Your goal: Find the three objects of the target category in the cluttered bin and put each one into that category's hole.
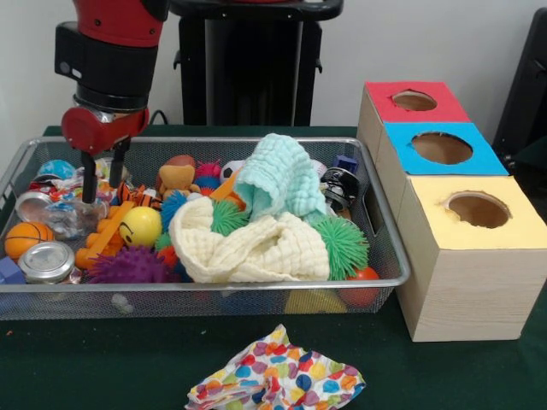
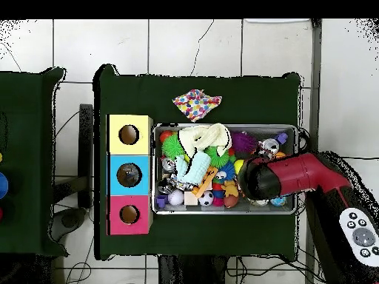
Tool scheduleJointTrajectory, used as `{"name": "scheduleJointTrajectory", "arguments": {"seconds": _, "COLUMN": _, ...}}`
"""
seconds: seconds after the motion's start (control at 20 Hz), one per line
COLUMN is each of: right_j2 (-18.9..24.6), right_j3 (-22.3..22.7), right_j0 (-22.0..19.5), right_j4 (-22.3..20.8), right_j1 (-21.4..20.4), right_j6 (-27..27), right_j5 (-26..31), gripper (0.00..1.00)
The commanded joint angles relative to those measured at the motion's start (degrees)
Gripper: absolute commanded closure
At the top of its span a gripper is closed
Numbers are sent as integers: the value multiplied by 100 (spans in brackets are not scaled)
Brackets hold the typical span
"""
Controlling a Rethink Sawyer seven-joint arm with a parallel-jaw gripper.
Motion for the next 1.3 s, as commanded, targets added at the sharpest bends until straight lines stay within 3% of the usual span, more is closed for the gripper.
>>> {"name": "scheduleJointTrajectory", "arguments": {"seconds": 0.05, "right_j2": 390, "right_j3": 124, "right_j0": 19, "right_j4": -353, "right_j1": 98, "right_j6": -1876, "right_j5": 261, "gripper": 0}}
{"name": "scheduleJointTrajectory", "arguments": {"seconds": 1.3, "right_j2": 507, "right_j3": -504, "right_j0": -55, "right_j4": -445, "right_j1": 357, "right_j6": -2632, "right_j5": 356, "gripper": 0}}
